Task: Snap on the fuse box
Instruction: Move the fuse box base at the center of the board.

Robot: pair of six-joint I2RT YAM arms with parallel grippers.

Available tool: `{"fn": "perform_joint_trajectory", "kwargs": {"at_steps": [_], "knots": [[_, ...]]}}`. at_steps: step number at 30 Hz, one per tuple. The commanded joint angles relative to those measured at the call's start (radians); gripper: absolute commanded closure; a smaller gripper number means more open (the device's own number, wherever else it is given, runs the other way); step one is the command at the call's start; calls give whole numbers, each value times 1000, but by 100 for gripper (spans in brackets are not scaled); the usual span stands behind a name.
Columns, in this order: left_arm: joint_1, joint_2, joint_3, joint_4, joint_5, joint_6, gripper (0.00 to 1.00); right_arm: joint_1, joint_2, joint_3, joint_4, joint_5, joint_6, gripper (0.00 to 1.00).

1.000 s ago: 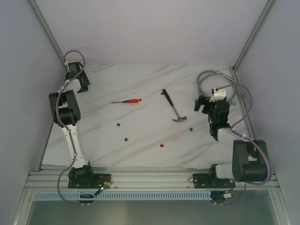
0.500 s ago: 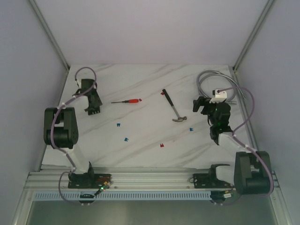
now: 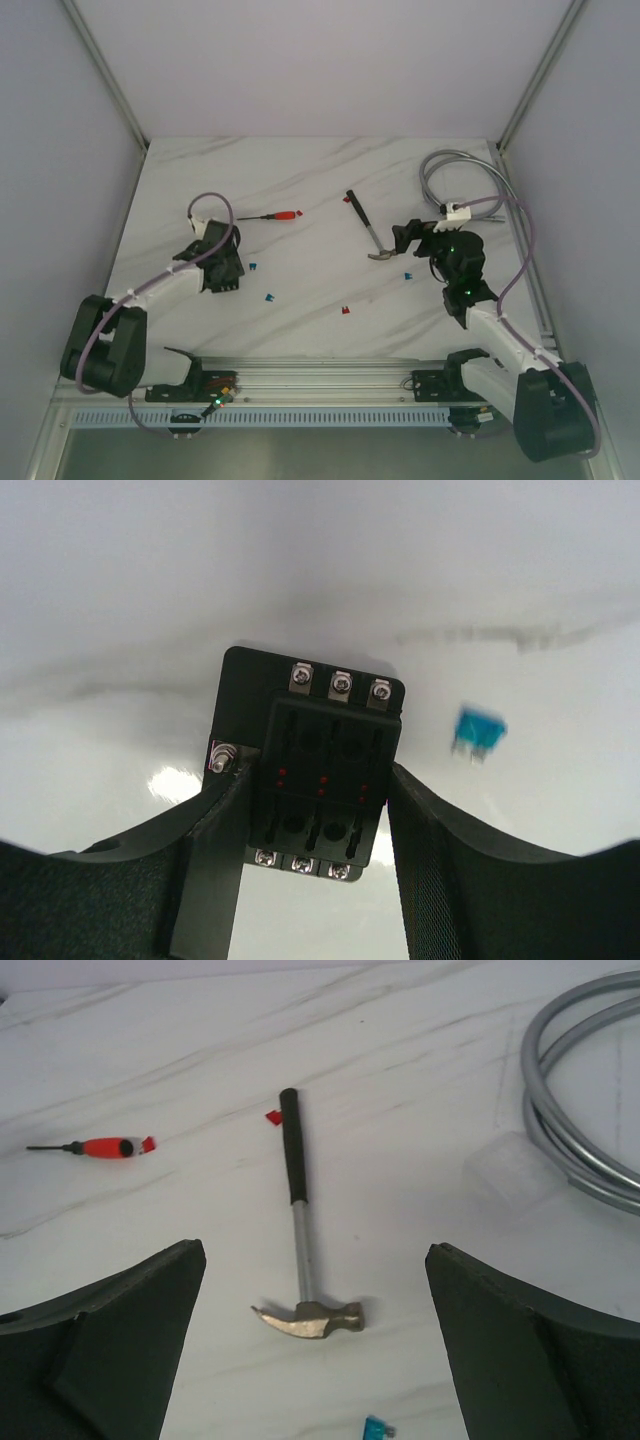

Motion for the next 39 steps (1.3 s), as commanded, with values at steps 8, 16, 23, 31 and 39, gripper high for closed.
{"fn": "perform_joint_trajectory", "kwargs": {"at_steps": [8,16,23,31,39], "knots": [[-354,-165,-72,-78,-40,-231,48,105,-58,-35,-49,45,40,0],[-582,23,162,-60,-102,-322,43,161,-55,-28,-75,62,53,0],[-657,272,310,32,-93,-397,42,207,-22,-24,-78,67,74,0],[-690,348,318,57,-93,-462,34,230,-28,-38,-107,76,76,0],[-704,378,293,123,3,-509,17,242,-1,-32,-122,76,77,0]]}}
